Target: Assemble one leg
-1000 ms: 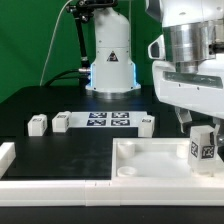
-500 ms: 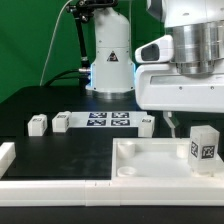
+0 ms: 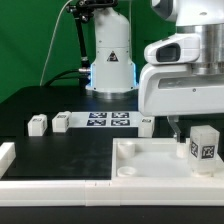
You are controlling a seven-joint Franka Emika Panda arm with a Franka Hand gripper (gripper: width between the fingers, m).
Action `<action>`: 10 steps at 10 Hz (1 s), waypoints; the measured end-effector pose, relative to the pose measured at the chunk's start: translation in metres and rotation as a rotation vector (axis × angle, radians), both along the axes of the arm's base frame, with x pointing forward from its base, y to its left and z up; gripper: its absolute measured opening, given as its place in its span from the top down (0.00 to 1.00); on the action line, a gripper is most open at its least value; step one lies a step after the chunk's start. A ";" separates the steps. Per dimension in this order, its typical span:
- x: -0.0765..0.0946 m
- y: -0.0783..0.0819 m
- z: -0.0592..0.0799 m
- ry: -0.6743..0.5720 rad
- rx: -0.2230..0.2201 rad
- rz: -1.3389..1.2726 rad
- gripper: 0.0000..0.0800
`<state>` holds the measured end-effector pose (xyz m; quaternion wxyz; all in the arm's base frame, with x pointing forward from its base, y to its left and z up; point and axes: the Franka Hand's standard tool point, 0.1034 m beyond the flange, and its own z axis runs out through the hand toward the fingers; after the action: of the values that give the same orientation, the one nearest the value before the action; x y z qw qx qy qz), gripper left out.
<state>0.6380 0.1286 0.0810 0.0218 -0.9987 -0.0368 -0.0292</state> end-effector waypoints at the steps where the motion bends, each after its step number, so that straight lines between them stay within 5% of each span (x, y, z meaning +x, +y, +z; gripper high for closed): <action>1: 0.000 -0.001 0.000 -0.003 -0.005 0.066 0.19; 3: 0.000 -0.001 0.000 -0.003 -0.005 0.064 0.52; 4: 0.001 -0.003 0.000 -0.003 -0.007 0.062 0.52; 5: 0.001 -0.005 0.000 -0.003 -0.008 0.060 0.63; 9: 0.000 -0.005 -0.001 -0.001 0.001 -0.019 0.63; 10: 0.001 -0.008 -0.002 -0.003 0.021 -0.231 0.63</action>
Offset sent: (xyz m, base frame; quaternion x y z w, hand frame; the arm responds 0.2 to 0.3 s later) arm 0.0000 0.0000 0.0000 0.0000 0.0000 0.0000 1.0000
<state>0.6391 0.1209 0.0788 0.0288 -0.9959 0.0785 -0.0333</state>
